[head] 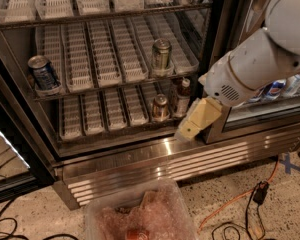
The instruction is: Pick pepsi can from middle shelf of fridge
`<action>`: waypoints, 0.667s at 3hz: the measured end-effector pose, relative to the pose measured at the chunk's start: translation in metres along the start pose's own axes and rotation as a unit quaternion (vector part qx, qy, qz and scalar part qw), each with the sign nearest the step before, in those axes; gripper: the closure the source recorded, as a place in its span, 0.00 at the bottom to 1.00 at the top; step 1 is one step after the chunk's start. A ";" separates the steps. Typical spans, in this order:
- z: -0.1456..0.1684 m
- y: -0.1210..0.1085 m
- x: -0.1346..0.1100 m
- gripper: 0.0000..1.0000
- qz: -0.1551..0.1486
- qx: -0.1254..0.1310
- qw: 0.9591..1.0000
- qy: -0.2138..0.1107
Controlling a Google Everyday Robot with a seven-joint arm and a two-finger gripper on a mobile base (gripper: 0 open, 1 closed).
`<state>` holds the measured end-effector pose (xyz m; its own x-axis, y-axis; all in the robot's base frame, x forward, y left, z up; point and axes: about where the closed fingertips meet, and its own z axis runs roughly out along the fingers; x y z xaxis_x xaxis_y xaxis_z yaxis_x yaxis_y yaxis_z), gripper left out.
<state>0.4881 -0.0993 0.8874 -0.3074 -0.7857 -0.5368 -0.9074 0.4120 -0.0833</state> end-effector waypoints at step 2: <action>0.024 0.010 -0.065 0.00 -0.022 -0.012 0.997 -0.076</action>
Offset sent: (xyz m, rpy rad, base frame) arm 0.0145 0.0547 0.0098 0.1087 -0.0488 0.0552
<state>0.5058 -0.0325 0.9013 -0.2207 -0.7229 -0.6547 -0.9261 0.3658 -0.0918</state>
